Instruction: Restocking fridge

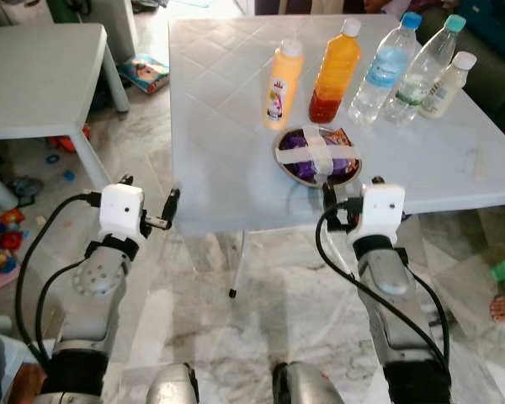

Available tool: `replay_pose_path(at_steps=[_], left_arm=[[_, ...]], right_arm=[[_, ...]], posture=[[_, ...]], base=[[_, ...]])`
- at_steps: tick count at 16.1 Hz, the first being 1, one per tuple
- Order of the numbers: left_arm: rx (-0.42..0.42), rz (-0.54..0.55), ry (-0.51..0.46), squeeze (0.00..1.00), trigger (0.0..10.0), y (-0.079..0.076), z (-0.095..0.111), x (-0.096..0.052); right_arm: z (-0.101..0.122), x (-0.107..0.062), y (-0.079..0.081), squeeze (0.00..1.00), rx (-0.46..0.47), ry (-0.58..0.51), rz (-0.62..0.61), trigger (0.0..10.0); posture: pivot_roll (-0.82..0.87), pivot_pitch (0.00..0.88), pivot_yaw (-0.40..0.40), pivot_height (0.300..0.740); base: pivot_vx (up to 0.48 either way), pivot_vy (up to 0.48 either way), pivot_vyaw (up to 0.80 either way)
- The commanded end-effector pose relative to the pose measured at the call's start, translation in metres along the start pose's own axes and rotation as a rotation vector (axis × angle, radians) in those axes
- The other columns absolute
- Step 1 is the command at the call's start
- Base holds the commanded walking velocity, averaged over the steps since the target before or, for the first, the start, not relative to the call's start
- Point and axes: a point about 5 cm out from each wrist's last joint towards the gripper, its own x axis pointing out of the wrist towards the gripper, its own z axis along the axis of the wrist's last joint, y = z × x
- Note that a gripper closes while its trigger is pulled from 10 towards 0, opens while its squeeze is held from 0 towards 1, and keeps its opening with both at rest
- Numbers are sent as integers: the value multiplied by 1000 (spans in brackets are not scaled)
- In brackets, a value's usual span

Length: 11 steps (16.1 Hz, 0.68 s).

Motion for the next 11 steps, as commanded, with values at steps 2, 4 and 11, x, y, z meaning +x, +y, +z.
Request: replay_pose_path(at_steps=[2,4,11], left_arm=[[14,-16,16,0,10000,1,2,-6],[25,-25,16,0,10000,-1,2,-9],[69,-49,13,0,10000,0,8,-9]], right_arm=[[6,13,-8,0,44,-10,-36,10000],[11,25,-16,729,117,-12,-82,10000],[7,37,-5,0,294,49,-101,10000]], posture=[[-11,146,-31,740],[-4,147,-31,740],[17,146,-14,740]], base=[[0,0,0],[0,0,0],[0,0,0]])
